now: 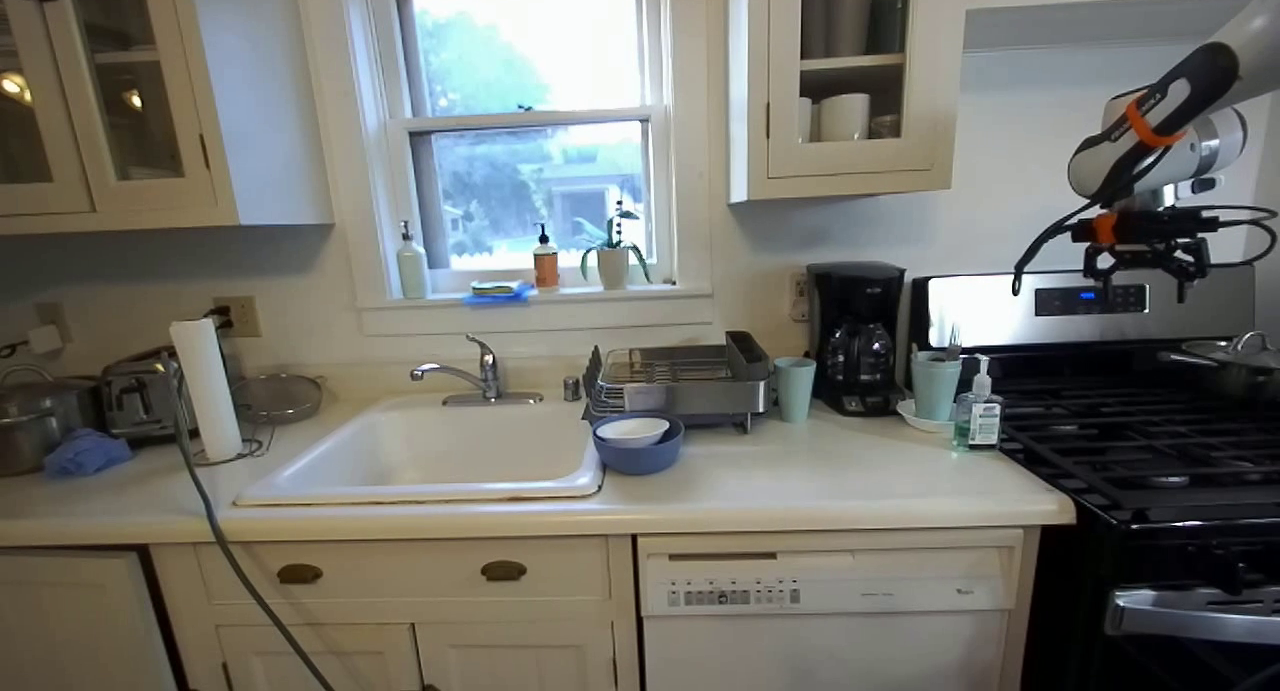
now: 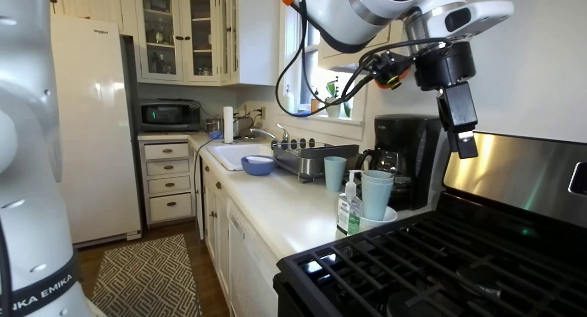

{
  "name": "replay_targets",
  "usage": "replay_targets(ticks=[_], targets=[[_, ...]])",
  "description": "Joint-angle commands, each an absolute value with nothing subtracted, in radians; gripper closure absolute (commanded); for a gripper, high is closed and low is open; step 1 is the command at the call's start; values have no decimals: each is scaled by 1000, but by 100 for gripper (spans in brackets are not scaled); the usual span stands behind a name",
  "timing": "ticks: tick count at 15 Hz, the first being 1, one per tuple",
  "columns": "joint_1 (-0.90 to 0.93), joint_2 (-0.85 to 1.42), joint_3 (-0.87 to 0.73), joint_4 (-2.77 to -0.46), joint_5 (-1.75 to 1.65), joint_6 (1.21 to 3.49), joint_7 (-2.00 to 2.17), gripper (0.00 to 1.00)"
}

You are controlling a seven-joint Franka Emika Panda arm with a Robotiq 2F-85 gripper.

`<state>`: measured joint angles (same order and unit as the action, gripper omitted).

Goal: Shift the pot to the left

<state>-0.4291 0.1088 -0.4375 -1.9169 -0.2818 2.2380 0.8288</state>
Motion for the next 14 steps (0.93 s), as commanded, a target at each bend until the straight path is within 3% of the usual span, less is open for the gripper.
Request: replay_targets(ticks=[1, 14], targets=[[-432, 226, -464, -1783, -233, 2213, 977, 0], [-568, 649, -532, -1352, -25, 2236, 1391, 0]])
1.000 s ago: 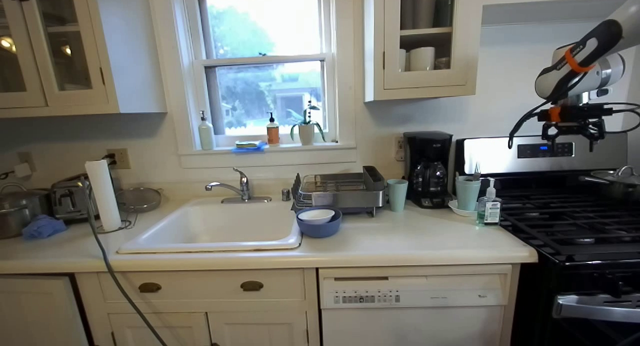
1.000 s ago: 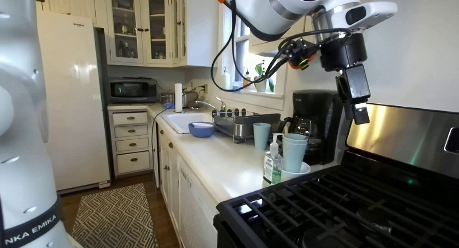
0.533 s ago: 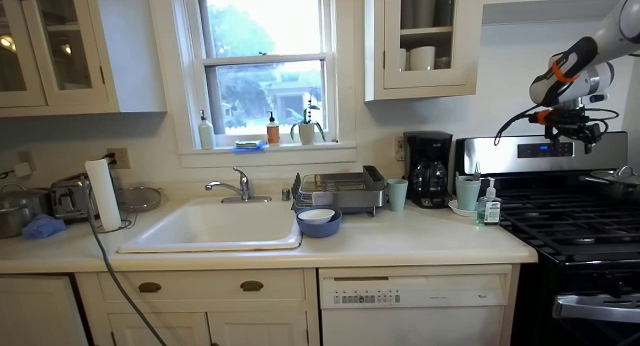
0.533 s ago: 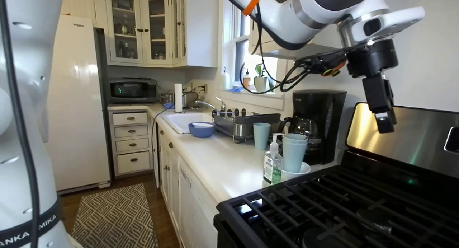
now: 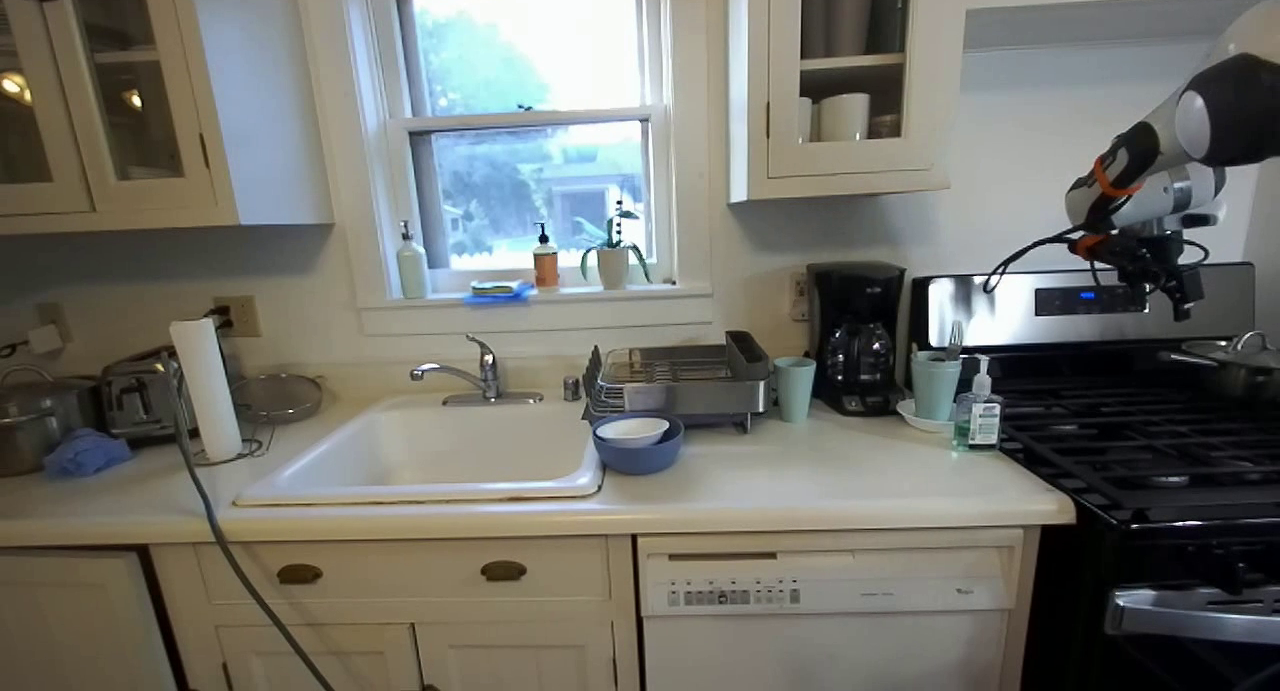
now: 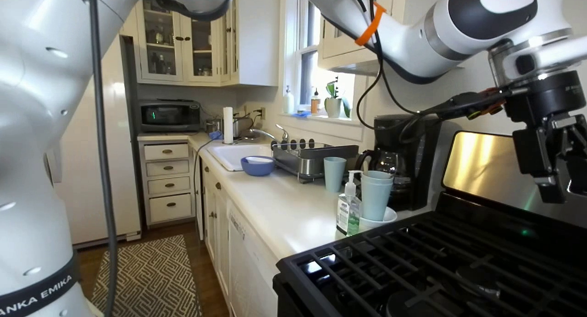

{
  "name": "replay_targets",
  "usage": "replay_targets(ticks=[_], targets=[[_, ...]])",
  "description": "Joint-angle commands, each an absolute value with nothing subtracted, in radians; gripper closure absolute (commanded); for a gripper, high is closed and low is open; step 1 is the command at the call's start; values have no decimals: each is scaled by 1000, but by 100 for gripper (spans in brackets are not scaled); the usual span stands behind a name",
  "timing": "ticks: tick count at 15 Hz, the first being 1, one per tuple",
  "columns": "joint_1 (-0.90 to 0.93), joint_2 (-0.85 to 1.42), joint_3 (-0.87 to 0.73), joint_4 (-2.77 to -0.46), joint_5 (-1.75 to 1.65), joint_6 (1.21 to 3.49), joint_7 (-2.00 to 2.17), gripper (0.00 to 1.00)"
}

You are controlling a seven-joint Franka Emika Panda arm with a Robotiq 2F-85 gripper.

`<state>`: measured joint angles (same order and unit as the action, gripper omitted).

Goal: Shift the pot to the left

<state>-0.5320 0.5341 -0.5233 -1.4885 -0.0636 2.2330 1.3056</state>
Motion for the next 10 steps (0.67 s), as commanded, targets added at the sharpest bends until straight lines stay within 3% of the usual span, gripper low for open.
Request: replay_targets(ticks=[1, 10], targets=[[-582, 679, -532, -1322, -29, 2248, 1411, 0], [-666, 866, -562, -1080, -157, 2156, 1337, 0]])
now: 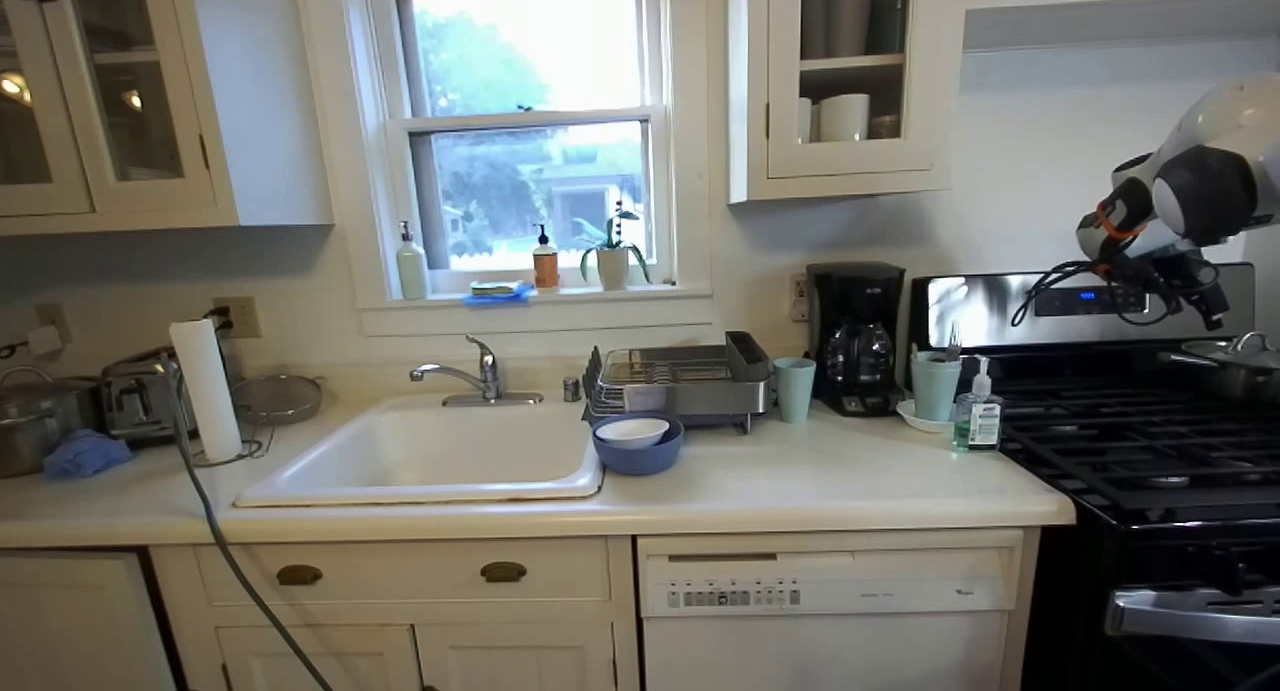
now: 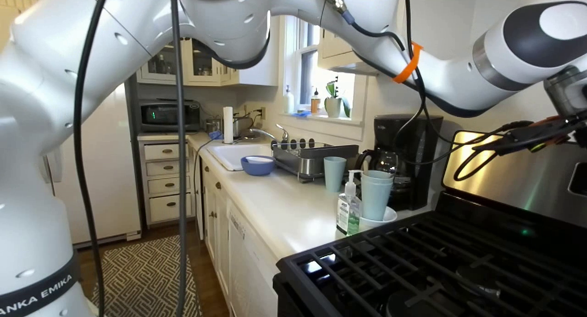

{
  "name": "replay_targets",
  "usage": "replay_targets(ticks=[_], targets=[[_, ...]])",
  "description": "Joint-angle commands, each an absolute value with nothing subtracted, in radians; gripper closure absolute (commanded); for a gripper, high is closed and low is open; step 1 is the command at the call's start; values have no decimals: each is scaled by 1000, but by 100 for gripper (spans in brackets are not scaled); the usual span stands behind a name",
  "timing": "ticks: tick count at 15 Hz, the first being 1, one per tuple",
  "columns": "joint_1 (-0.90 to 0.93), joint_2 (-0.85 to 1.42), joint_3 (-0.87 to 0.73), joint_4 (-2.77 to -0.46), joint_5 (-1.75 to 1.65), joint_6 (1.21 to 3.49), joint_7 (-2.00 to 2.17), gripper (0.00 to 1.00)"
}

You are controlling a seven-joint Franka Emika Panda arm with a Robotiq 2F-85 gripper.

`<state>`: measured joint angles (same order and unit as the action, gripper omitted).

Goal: Shift the pot to the left

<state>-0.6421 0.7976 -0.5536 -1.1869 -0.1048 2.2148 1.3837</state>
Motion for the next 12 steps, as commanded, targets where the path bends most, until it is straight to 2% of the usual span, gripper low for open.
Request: replay_targets(ticks=[1, 3, 12], targets=[[-666, 880, -570, -1065, -179, 2146, 1331, 0], [-653, 839, -564, -1136, -160, 2178, 1349, 0], [-654, 898, -573, -1091, -189, 2153, 1297, 0]])
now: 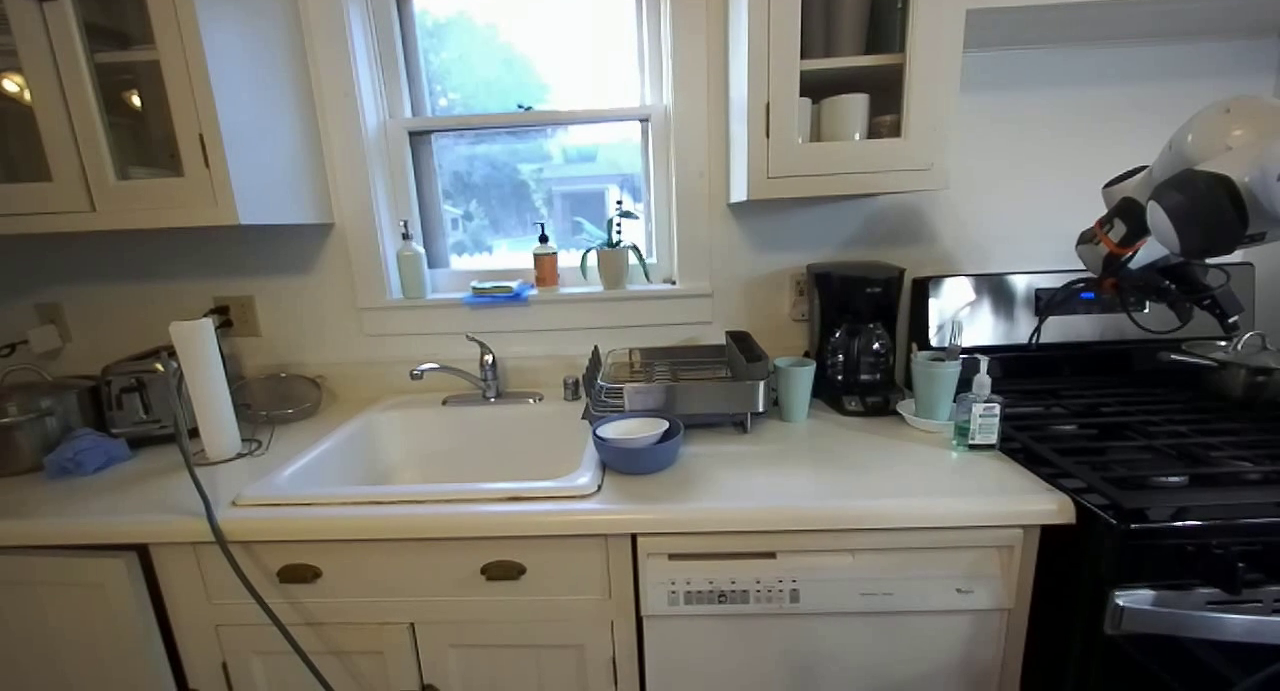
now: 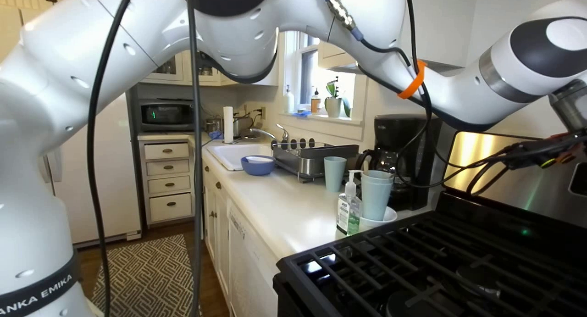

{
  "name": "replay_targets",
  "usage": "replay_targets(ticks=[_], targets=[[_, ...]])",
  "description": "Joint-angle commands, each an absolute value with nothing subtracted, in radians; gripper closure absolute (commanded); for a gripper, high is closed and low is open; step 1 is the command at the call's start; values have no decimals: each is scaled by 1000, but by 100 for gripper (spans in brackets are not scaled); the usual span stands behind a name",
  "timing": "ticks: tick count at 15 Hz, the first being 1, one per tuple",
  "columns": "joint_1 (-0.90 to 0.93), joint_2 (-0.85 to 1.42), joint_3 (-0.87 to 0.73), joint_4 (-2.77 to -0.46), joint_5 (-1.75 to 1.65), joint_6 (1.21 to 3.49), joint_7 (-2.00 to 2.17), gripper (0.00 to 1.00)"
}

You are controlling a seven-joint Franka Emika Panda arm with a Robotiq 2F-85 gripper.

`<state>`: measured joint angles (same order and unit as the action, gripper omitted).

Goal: Shift the pot to the left

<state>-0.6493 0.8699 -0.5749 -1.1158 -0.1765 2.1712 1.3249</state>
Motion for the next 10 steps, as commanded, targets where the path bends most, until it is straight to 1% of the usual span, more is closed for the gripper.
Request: replay_targets(ticks=[1, 8, 9, 10], targets=[[-660, 904, -566, -1088, -182, 2161, 1284, 0], [-683, 957, -534, -1039, -162, 2077, 1178, 0], [-683, 965, -534, -1030, -164, 2062, 1171, 3], [-686, 969, -531, -1021, -160, 2052, 1164, 11]])
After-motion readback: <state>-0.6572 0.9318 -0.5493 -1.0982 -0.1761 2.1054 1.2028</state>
